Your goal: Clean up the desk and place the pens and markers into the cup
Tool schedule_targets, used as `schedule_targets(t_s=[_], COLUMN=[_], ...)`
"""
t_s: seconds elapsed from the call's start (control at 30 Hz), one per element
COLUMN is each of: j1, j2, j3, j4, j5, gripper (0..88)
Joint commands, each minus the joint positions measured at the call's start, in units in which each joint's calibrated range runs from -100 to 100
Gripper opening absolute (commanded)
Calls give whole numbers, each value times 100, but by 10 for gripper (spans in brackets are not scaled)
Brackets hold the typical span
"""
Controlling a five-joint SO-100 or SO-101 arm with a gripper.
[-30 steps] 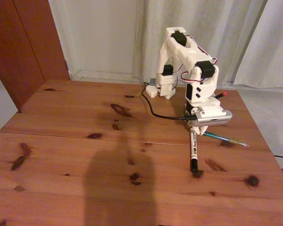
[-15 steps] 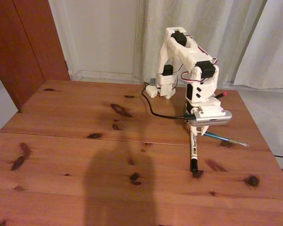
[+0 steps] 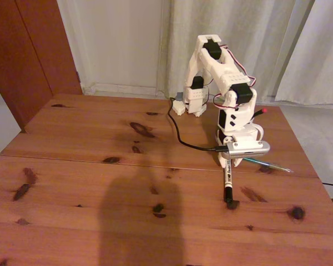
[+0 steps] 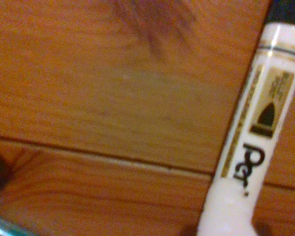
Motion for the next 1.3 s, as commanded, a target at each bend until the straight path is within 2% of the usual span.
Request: schedule_targets(t_s=[0.0,0.3,0.73,0.87,1.07,1.27], j1=[-10,-114,-171,-146,-130,-50], j2=[-28,-28,-102,-111,-160,-1112], j3=[-22,510,1529,1529,1529,1809], j4=[-133,-142,-1140,-1157,-1148,-1071], j5=[29,8,34,40,45,45], gripper=[124,126,117,4,8,8])
